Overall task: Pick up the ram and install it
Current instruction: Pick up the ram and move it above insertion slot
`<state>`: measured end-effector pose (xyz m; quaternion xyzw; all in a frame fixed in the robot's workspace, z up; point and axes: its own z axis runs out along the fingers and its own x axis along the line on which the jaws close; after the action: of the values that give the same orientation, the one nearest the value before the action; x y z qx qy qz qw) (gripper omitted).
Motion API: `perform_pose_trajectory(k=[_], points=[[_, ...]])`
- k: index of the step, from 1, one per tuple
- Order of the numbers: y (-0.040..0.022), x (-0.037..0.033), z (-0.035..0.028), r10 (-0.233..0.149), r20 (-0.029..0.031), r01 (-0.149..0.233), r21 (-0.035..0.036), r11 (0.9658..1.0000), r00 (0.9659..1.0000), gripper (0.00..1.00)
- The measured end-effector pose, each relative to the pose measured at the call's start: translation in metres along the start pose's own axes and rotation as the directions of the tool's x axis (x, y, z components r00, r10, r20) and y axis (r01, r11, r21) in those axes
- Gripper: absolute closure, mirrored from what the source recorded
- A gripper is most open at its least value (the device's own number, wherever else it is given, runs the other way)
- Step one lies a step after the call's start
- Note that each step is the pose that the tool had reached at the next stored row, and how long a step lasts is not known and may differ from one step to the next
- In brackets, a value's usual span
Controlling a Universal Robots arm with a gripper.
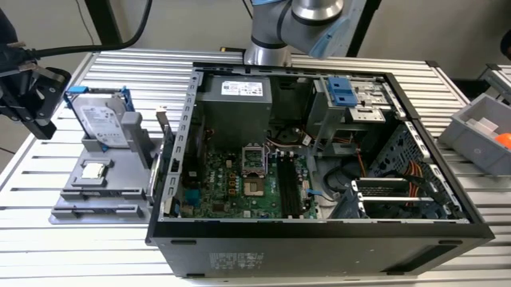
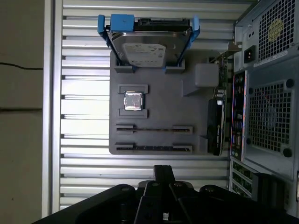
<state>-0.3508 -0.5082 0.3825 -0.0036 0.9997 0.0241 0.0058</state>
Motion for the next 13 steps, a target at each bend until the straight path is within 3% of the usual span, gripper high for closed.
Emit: perform_pose_trajectory(k=[13], points=[[0.0,0.0,0.0,-0.052,-0.0026,0.052,-0.0007,0.9986,0.9986,1.0]])
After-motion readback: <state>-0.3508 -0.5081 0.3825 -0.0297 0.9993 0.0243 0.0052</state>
